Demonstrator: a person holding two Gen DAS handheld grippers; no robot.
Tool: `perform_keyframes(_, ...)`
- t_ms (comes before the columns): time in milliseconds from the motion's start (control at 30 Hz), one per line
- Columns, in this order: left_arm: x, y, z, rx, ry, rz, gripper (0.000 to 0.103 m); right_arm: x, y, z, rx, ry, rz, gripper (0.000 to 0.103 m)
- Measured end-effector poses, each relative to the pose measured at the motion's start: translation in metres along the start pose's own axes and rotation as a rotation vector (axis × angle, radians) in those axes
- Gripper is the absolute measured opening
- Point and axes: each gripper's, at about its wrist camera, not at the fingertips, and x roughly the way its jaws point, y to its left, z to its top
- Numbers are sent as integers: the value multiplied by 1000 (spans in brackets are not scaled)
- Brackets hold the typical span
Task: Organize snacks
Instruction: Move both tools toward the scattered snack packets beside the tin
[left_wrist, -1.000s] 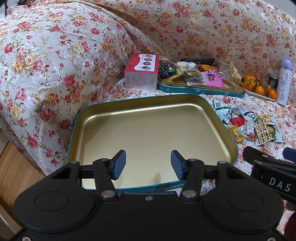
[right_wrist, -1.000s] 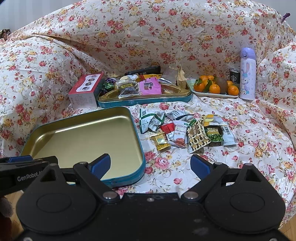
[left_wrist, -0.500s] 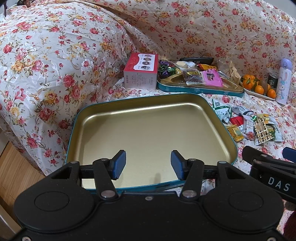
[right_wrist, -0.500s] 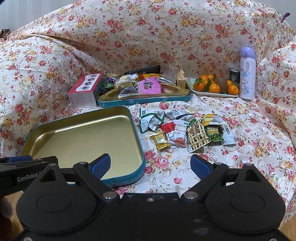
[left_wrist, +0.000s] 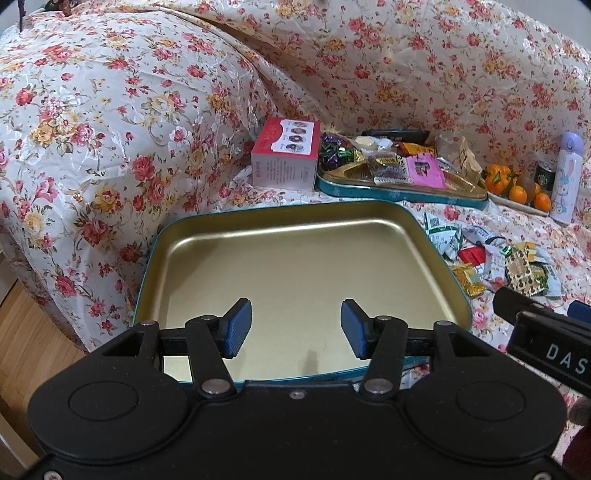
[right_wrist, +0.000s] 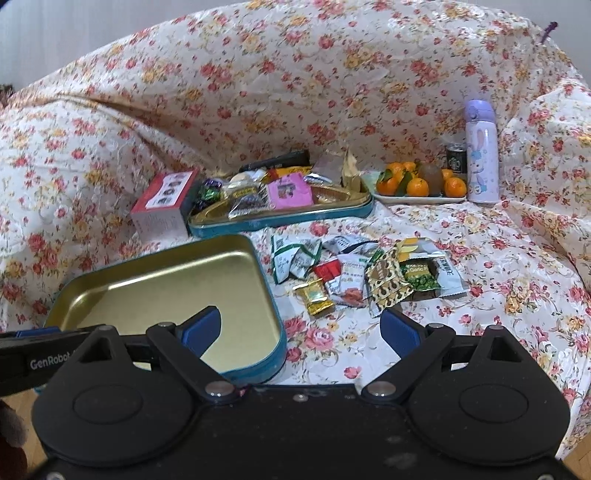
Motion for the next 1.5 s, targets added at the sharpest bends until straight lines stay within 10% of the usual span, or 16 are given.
perform_keyframes(333,2,-13,-11,41,-44,-30,59,5,-20,-4,15,-57,61,99)
perform_keyframes(667,9,-39,-26,25,-16,-78,59,15,-57,-3,8,-105,-55,96)
perform_keyframes(1500,48,-181,-4,209,34,-209,58,57,-149,-7,144,23,-143,70)
